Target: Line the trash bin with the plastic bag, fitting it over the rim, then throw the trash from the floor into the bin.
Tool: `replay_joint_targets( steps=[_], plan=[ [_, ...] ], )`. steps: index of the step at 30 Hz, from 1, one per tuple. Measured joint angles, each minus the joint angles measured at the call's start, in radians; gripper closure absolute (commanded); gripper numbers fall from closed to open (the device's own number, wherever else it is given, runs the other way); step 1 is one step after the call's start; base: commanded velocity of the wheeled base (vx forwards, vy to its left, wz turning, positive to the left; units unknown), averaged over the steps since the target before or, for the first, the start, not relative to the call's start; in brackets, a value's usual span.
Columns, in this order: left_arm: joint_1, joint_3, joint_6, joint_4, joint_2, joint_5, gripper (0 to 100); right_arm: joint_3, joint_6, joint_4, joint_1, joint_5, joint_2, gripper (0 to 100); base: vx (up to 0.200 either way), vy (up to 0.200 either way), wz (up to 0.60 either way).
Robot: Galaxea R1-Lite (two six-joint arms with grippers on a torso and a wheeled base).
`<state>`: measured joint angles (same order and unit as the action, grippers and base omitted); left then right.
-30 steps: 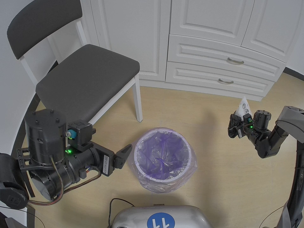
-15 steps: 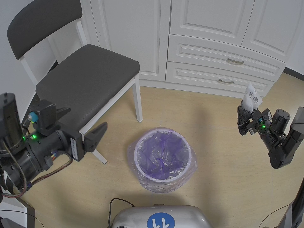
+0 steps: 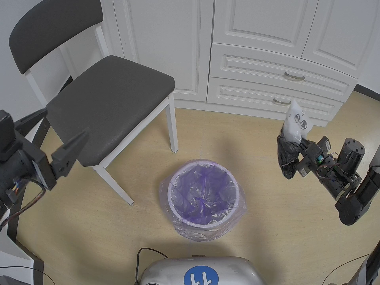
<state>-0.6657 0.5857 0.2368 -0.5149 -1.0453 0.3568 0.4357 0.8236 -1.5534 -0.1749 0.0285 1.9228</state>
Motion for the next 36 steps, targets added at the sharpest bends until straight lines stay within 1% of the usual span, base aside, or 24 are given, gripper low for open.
replay_joint_targets(
  steps=[10, 14, 23, 28, 30, 36],
  plan=[
    [0.04, -0.021, 0.108, 0.0, 0.128, -0.004, 0, -0.114, 0.0, 0.0, -0.26, 0.001, -0.047, 100, 0.0, 0.0, 0.0],
    [0.05, -0.023, 0.129, 0.0, 0.165, -0.004, 0, -0.138, -0.001, 0.0, -0.341, 0.001, -0.031, 100, 0.0, 0.0, 0.0],
    [0.056, -0.021, 0.136, 0.0, 0.212, -0.004, 0, -0.119, -0.026, 0.0, -0.426, -0.005, 0.082, 100, 0.0, 0.0, 0.0],
    [0.057, -0.02, 0.136, 0.0, 0.221, -0.004, 0, -0.104, -0.071, 0.0, -0.522, -0.015, 0.177, 100, 0.0, 0.0, 0.0],
    [0.057, -0.019, 0.137, 0.0, 0.227, -0.004, 0, -0.095, -0.105, 0.0, -0.561, -0.032, 0.22, 100, 0.0, 0.0, 0.0],
    [0.056, -0.017, 0.137, 0.0, 0.233, -0.004, 0, -0.054, -0.16, 0.0, -0.594, -0.068, 0.275, 100, 0.0, 0.0, 0.0]
  ],
)
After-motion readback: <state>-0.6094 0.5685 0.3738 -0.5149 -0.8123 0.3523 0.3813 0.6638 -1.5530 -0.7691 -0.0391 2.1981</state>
